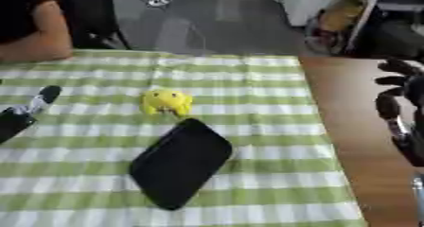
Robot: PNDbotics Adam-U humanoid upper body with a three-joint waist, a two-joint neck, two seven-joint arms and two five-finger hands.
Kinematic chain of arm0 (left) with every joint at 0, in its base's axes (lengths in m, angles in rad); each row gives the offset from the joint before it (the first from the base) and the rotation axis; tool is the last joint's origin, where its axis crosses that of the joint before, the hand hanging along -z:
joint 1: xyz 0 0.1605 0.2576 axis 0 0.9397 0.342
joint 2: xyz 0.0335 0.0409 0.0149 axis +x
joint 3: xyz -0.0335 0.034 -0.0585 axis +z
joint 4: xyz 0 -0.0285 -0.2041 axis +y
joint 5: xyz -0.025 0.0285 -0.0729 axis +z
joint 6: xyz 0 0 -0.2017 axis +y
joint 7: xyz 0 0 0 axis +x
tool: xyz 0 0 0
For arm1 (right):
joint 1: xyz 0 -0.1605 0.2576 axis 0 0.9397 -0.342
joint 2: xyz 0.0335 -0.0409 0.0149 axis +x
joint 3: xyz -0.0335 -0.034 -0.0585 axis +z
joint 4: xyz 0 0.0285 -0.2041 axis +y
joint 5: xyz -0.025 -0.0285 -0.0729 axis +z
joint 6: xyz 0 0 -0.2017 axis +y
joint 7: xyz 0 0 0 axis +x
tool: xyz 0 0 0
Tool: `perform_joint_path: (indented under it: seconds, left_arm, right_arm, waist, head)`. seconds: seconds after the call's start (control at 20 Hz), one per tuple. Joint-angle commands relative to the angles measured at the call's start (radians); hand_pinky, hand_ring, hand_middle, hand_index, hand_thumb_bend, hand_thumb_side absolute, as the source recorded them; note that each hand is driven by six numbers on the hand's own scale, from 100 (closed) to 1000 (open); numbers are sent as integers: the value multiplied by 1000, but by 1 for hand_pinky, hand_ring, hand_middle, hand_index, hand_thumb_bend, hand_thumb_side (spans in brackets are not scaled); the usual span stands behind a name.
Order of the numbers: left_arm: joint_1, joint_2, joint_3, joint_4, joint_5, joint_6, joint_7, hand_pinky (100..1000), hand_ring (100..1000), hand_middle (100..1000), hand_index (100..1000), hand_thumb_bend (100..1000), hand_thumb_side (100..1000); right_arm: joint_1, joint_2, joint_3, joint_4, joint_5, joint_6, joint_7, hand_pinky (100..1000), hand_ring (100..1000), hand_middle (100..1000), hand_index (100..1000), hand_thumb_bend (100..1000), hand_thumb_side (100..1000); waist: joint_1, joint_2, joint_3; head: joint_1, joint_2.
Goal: Pick up objects on the table and place them in the box.
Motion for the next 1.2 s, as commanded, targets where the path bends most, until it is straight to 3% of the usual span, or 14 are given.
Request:
perform_joint_path:
  seconds: [0.05, 0.65, 0.8, 1.05, 1.2]
  left_arm:
    - [-7, 18, 1, -25, -4, -3, -2, 564, 686, 801, 898, 893, 782]
    - [-9, 19, -2, -22, -7, -3, -8, 565, 683, 791, 895, 901, 779]
    - [-17, 52, -22, -14, -13, -7, -34, 569, 687, 790, 889, 918, 773]
    - [-68, 359, -166, 29, 35, -58, -172, 598, 719, 808, 867, 899, 750]
    - [-137, 496, -239, 71, 87, -98, -252, 604, 725, 812, 868, 898, 746]
  right_arm:
    - [-14, -25, -7, -14, 1, 2, -2, 593, 706, 782, 911, 634, 1000]
    - [-13, -23, -7, -13, 1, 2, -1, 592, 705, 781, 911, 634, 1000]
    - [-9, -25, -8, -10, 3, 3, -1, 594, 706, 782, 911, 637, 1000]
    - [0, -33, -1, -4, 7, 1, 5, 593, 706, 781, 911, 636, 1000]
    - [0, -34, 1, -2, 7, 0, 7, 593, 706, 781, 911, 636, 1000]
  waist:
    - [4, -13, 0]
    - [3, -14, -2]
    - [1, -19, -7]
    - [16, -39, -13]
    - [19, -42, -17]
  head:
    - [9, 1]
    - [7, 2]
    - [-7, 6]
    - [-13, 25]
    - [-11, 28]
